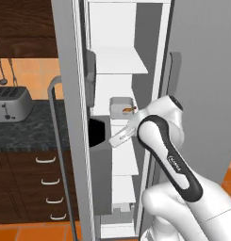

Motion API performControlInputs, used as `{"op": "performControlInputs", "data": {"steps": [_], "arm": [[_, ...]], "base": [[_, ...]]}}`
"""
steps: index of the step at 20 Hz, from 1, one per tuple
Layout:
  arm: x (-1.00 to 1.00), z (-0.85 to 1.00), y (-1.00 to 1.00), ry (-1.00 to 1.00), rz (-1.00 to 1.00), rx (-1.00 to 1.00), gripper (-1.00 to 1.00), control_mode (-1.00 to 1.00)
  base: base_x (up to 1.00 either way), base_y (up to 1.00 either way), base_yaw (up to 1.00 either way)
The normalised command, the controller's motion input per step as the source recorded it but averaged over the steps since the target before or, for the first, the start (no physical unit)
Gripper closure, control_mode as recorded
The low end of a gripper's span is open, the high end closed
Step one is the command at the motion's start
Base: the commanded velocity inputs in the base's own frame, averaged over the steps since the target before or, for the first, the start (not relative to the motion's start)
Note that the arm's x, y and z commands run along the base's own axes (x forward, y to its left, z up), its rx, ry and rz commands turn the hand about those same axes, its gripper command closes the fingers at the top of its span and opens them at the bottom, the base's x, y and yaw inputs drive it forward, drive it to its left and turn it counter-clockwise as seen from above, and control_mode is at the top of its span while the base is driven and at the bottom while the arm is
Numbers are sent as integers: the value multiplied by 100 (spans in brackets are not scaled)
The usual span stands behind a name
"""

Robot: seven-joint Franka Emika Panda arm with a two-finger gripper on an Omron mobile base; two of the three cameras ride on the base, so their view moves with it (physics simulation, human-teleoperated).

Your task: Take the meat container that has the chicken drumstick and place it on the second highest rack of the freezer. Then take the vegetable container that has the squash and garlic and place it on the highest rack of the freezer.

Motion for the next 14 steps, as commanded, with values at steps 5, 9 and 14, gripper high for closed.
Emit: {"op": "performControlInputs", "data": {"steps": [5,9,14], "arm": [[-46,-33,86,7,12,15,-100,-100],[-100,45,-29,2,5,2,-100,-100],[-100,50,-68,-4,0,0,-100,-100]], "base": [[0,0,0],[0,0,0],[0,0,0]]}}
